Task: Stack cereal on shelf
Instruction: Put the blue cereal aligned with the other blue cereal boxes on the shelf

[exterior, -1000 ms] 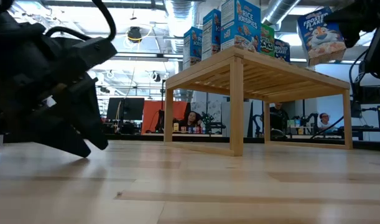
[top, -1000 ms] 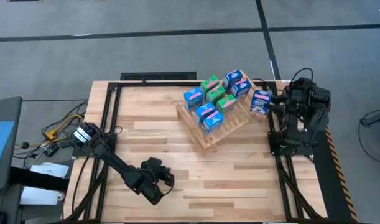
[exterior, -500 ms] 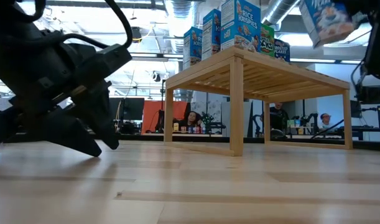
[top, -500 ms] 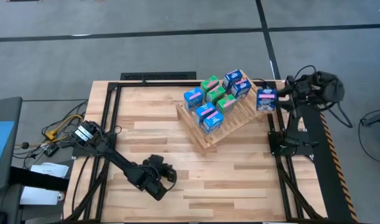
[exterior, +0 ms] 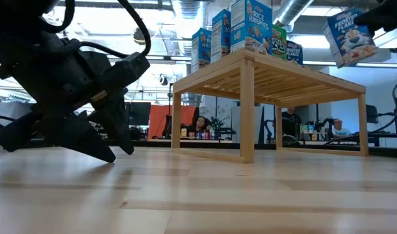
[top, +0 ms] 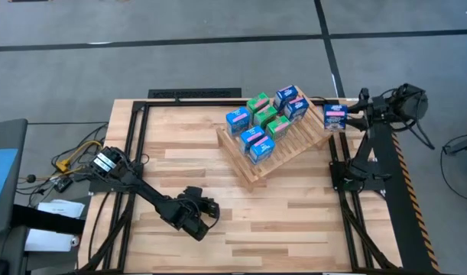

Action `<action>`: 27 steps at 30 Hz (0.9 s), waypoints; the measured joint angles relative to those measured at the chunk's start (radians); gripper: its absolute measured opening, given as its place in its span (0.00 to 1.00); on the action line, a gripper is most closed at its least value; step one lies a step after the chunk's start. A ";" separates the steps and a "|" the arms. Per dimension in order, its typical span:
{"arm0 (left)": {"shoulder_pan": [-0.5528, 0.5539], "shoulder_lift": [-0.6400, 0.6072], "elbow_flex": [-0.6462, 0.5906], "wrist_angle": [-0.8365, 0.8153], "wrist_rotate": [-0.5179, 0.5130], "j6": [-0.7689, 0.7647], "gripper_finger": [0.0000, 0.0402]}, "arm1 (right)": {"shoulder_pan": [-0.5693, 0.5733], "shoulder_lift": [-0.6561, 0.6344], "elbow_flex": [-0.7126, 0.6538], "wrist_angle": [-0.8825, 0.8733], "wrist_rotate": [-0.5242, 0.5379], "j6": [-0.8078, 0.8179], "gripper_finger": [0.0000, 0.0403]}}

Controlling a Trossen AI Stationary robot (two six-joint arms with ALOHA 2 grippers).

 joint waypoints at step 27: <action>0.082 0.003 0.000 0.007 0.003 0.049 0.33 | 0.048 -0.004 0.124 -0.076 -0.126 -0.031 0.40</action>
